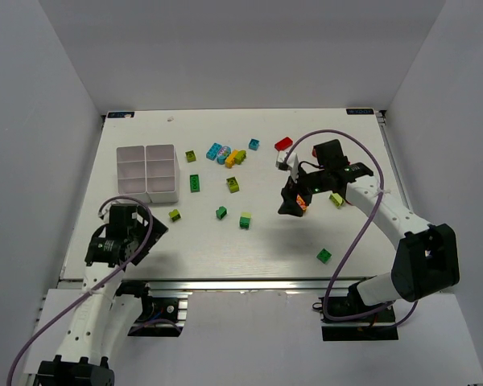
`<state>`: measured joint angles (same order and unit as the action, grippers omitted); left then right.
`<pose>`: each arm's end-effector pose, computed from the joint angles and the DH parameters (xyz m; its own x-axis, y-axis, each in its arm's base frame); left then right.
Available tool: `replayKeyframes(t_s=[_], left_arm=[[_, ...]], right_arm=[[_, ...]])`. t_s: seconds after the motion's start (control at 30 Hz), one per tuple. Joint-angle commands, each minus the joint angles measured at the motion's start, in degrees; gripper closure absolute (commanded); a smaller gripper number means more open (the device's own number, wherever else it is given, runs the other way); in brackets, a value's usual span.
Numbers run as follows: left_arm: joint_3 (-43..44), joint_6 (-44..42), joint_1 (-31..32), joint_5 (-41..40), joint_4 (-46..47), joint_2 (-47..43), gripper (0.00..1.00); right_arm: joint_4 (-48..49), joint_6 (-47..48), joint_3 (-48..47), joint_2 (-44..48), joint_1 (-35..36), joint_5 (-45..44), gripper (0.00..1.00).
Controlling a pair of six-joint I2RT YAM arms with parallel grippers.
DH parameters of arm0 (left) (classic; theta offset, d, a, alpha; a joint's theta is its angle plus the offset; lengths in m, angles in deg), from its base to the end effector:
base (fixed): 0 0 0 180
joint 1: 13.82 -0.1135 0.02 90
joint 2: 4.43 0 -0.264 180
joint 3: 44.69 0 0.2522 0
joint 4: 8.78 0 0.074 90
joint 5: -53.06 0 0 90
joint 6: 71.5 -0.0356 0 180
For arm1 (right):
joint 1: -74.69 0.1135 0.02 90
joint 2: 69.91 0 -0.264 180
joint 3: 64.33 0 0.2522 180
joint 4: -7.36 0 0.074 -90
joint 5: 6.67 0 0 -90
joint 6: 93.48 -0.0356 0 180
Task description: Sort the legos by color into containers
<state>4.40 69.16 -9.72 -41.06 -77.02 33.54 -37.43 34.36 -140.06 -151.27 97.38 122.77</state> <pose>0.1187 -0.0059 0.2326 -0.5561 -0.7335 -0.3908 -0.6273 0.6789 -0.3816 0.2644 0.1350 0.2715 -0.1497 -0.5761 -0.8035 -0.9664 0.2570 -0.0042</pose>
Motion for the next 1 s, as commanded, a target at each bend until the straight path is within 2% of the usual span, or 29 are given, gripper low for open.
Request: replayKeyframes(t_s=[0.0, 0.33, 0.53, 0.73, 0.83, 0.97], left_arm=[[-2.81, -0.12, -0.23, 2.8, 2.62, 0.52, 0.02], [-3.35, -2.22, -0.49, 1.4, 6.32, 7.02, 0.02], [4.03, -1.96, -1.46, -10.28, 1.58, 11.76, 0.02], [7.03, -2.57, -4.01, -15.82, 1.3, 19.23, 0.02], [6.77, -4.24, -9.53, -15.31, 3.76, 21.43, 0.02], [6.77, -6.7, -12.09, -13.9, 5.61, 25.03, 0.02]], right_arm=[[1.58, -0.23, 0.36, 1.03, 0.5, 2.92, 0.14], [4.04, -1.28, 2.12, 1.38, 1.03, 2.92, 0.14], [4.83, -1.37, 2.56, 0.77, 1.03, 2.92, 0.14], [5.89, -1.81, 2.03, -0.37, 0.95, 2.92, 0.14], [6.15, -1.63, 1.77, -0.81, 1.03, 2.84, 0.13], [6.5, -1.37, 1.51, -1.17, 1.03, 2.92, 0.13]])
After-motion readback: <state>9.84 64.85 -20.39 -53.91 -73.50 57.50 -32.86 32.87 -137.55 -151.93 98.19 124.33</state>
